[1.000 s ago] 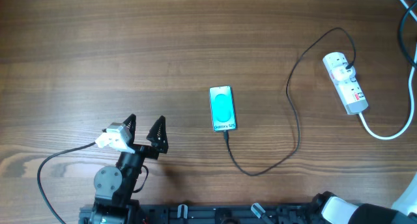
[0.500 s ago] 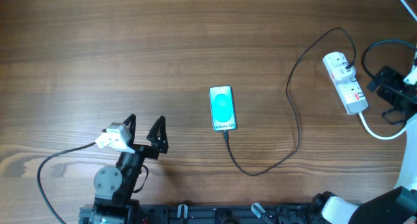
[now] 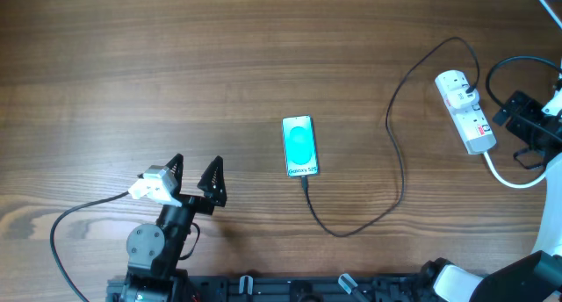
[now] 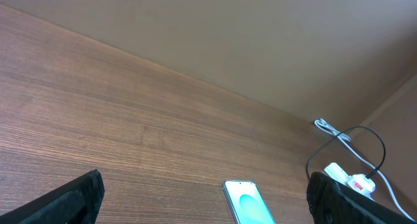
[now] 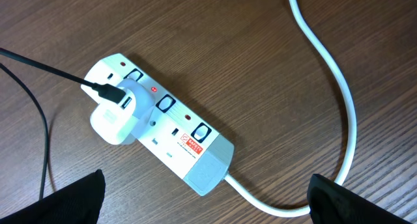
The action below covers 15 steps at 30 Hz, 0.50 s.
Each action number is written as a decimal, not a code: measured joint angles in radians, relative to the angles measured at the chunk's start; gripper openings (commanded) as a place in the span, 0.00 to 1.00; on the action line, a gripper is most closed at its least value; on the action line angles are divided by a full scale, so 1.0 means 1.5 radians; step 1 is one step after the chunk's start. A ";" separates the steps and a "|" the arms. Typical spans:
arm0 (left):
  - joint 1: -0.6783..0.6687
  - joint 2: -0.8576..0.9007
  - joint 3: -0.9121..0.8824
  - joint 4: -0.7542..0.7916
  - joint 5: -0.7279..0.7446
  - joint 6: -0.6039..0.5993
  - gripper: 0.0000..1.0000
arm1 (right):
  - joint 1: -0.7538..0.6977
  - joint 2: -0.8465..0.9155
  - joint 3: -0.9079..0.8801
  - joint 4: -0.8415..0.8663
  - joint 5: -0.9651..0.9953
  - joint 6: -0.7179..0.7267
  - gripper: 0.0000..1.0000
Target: Plug charger to phone and switch on socket
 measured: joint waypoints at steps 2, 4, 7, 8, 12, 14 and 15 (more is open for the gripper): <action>0.000 0.000 0.000 0.000 0.000 0.000 1.00 | 0.000 0.000 -0.001 0.000 0.000 0.000 1.00; 0.000 0.000 0.000 0.000 0.000 0.000 1.00 | 0.000 0.000 -0.001 0.000 0.000 0.000 1.00; 0.000 0.000 0.000 0.000 0.000 0.000 1.00 | 0.009 0.000 -0.006 0.010 0.001 0.000 1.00; 0.000 0.000 0.000 0.000 0.000 0.000 1.00 | 0.019 0.000 -0.017 0.021 0.000 0.000 1.00; 0.000 0.000 0.000 0.000 0.000 0.000 1.00 | 0.075 -0.001 -0.096 0.065 0.002 0.000 1.00; 0.000 0.000 0.000 0.000 0.000 0.000 1.00 | 0.109 -0.003 -0.141 0.077 0.002 0.000 1.00; 0.000 0.000 0.000 0.000 0.000 0.000 1.00 | 0.125 -0.008 -0.165 0.086 0.002 0.000 1.00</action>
